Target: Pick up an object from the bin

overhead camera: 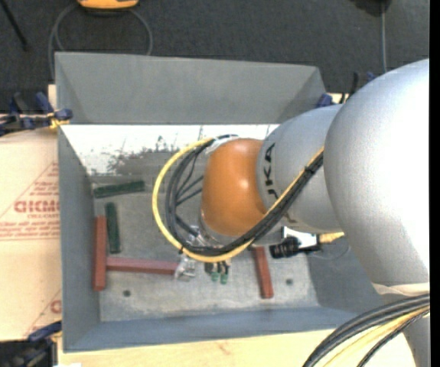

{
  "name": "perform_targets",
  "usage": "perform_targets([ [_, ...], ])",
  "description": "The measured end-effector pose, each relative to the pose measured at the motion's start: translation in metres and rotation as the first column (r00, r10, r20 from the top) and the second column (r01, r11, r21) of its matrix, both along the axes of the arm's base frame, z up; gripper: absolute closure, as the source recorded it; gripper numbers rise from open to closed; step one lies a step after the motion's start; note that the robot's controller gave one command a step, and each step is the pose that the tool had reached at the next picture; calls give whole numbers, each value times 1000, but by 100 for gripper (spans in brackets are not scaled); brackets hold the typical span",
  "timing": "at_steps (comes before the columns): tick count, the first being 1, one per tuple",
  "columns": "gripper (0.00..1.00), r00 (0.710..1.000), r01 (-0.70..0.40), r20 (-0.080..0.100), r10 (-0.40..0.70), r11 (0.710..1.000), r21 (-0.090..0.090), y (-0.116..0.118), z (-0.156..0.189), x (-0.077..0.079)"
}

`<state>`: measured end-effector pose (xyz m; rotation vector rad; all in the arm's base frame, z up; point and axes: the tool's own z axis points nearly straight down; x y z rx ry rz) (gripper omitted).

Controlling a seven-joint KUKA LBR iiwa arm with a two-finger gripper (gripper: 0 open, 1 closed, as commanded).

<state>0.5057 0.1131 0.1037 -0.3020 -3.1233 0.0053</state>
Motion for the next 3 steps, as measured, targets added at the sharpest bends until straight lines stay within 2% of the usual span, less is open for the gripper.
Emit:
perform_targets([
  [1,100,1000,-3,4,3,1000,4,-25,25,47],
  [2,100,1000,19,0,-19,1000,1,-23,80,41],
  [3,100,1000,19,5,-19,1000,4,-12,143,55],
])
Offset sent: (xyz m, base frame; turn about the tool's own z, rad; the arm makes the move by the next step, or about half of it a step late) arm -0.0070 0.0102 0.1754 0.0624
